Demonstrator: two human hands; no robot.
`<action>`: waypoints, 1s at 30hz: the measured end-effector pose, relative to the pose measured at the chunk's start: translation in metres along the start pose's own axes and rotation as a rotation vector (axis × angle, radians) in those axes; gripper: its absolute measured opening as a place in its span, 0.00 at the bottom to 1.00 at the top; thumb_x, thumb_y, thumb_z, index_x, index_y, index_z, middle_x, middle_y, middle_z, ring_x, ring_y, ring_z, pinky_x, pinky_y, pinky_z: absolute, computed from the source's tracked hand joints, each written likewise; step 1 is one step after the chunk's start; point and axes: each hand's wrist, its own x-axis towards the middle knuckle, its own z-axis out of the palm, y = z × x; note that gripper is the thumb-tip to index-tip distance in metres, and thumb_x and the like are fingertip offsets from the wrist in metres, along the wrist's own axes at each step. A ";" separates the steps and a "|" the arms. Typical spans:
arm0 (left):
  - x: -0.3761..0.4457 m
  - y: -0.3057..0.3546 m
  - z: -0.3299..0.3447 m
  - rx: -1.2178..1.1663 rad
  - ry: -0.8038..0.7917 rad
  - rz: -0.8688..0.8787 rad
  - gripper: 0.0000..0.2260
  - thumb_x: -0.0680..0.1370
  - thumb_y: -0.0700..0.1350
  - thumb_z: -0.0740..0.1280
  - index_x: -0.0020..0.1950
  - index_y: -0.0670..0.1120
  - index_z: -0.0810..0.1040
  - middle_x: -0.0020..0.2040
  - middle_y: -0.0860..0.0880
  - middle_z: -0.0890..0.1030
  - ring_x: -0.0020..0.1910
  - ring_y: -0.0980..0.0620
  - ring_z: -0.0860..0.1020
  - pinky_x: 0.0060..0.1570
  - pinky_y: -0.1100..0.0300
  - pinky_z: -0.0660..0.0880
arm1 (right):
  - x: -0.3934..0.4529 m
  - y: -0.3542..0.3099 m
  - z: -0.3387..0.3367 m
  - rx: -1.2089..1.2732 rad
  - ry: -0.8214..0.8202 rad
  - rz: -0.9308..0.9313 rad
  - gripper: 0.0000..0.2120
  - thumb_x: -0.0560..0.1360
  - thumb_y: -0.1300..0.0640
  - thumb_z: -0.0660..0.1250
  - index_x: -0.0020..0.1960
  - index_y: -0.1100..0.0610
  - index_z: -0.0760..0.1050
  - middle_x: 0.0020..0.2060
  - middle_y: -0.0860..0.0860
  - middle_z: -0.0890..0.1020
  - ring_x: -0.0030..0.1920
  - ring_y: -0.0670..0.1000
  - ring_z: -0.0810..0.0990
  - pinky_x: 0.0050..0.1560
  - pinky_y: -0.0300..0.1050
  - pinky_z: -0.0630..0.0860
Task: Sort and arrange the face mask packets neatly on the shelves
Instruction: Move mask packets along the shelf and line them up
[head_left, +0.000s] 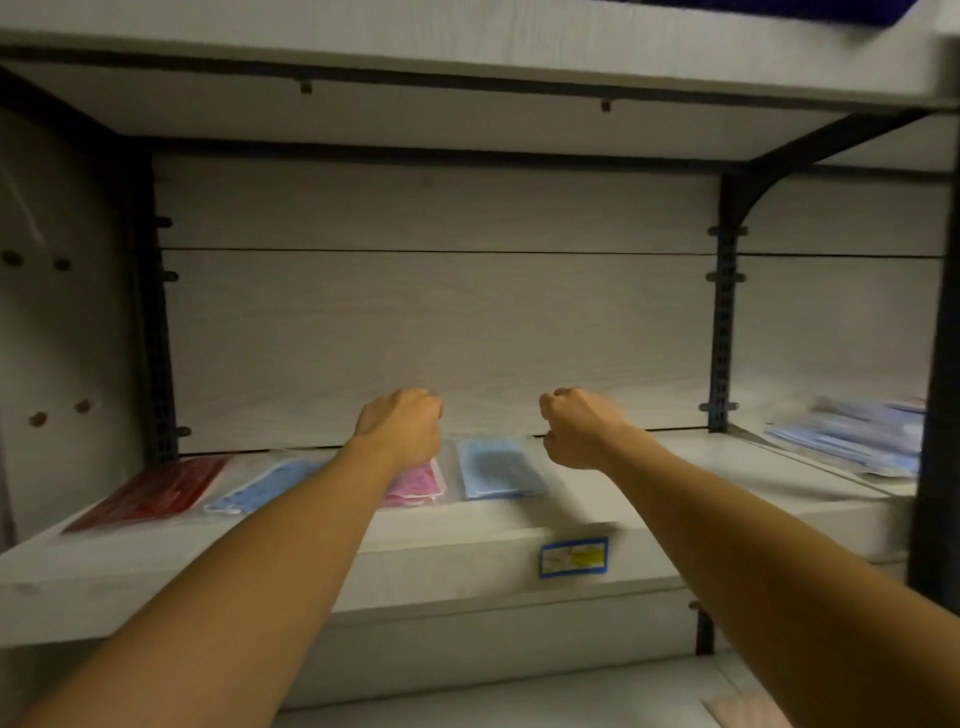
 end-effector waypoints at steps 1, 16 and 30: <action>0.001 0.009 -0.001 -0.008 -0.002 0.009 0.14 0.79 0.45 0.61 0.64 0.49 0.78 0.66 0.47 0.78 0.62 0.42 0.78 0.60 0.50 0.76 | -0.006 0.007 -0.004 -0.013 0.001 0.013 0.14 0.78 0.58 0.63 0.63 0.59 0.73 0.55 0.57 0.78 0.52 0.58 0.78 0.50 0.51 0.78; -0.026 0.168 -0.024 0.006 -0.023 0.095 0.13 0.81 0.47 0.59 0.62 0.48 0.77 0.63 0.46 0.79 0.57 0.42 0.79 0.55 0.52 0.76 | -0.127 0.122 -0.032 -0.057 -0.003 0.064 0.12 0.76 0.57 0.63 0.59 0.58 0.75 0.51 0.55 0.79 0.47 0.56 0.78 0.51 0.52 0.80; -0.062 0.333 -0.069 -0.038 0.027 0.118 0.13 0.80 0.45 0.57 0.61 0.48 0.77 0.59 0.47 0.79 0.54 0.43 0.79 0.50 0.52 0.77 | -0.236 0.247 -0.063 -0.055 0.008 0.095 0.14 0.77 0.55 0.66 0.61 0.57 0.74 0.51 0.54 0.79 0.47 0.54 0.78 0.50 0.50 0.80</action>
